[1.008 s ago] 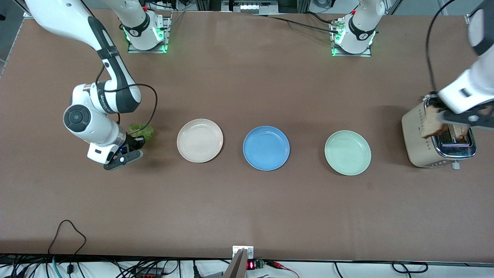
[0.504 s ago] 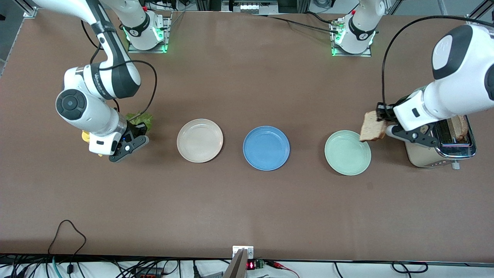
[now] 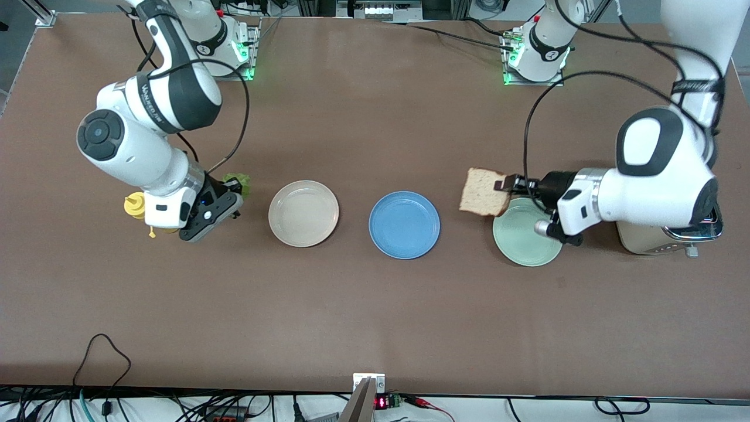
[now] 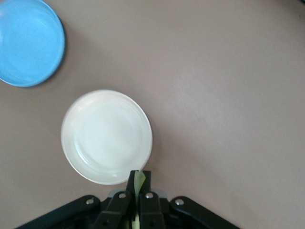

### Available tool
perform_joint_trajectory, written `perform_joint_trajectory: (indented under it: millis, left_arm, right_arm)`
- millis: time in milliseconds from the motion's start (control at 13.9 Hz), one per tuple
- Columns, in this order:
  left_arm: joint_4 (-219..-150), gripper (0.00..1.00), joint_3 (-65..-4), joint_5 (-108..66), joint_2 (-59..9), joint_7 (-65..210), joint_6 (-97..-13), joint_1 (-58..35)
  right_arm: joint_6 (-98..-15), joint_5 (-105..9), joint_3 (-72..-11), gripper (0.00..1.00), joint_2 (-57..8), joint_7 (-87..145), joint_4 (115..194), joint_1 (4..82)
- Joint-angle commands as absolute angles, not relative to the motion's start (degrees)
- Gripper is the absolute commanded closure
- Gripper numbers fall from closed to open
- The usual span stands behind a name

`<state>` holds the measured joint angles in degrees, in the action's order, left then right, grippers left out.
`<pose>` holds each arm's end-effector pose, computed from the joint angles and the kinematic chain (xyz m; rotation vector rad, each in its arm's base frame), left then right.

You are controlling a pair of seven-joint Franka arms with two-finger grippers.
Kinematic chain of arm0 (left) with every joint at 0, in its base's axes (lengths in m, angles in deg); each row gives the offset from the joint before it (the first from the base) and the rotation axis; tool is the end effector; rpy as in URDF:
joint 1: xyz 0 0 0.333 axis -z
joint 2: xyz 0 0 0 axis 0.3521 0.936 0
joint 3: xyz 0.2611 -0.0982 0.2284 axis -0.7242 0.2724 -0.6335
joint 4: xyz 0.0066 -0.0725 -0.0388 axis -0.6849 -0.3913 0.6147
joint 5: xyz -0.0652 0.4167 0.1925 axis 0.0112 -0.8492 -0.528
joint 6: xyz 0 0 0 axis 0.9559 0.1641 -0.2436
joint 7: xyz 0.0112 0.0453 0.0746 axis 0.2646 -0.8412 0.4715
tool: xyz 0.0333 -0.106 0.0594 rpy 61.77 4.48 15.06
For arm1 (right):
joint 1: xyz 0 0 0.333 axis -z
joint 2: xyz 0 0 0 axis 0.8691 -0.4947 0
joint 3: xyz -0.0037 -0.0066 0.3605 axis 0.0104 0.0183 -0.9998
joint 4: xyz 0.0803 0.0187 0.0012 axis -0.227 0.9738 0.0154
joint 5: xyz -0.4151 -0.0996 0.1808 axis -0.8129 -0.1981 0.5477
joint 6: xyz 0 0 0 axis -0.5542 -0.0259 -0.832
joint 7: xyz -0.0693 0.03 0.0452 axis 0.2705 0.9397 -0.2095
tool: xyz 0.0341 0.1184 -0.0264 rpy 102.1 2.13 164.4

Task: Make sandwich in blue plate with both arms
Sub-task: 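Lift the bread with the left gripper while the right gripper lifts lettuce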

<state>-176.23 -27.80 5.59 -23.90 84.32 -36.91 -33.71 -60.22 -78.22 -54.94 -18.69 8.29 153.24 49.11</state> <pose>0.7076 -0.1726 0.3813 2.3406 -0.0985 -0.4226 0.6929 0.2378 0.4193 -2.8080 -1.0515 -0.1224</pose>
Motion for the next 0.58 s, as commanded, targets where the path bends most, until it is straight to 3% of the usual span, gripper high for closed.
perform_joint_trajectory:
  millis: [0, 216, 504]
  left_arm:
    - [-175.77, 1.0, -27.55, 12.46, -19.5, 90.43, -41.61, -33.8]
    - [-185.32, 1.0, -27.29, 25.97, -18.61, 107.8, -53.38, -33.19]
    - [-194.05, 1.0, -27.02, 42.34, -17.74, 131.2, -61.92, -31.78]
  right_arm:
    - [-58.89, -75.05, -54.88, 1.0, -19.74, 7.95, 149.49, 48.05]
    - [-59.24, -71.88, -54.8, 1.0, -21.32, 8.21, 146.86, 45.95]
    - [-59.77, -69.33, -54.8, 1.0, -24.14, 11.28, 143.25, 44.1]
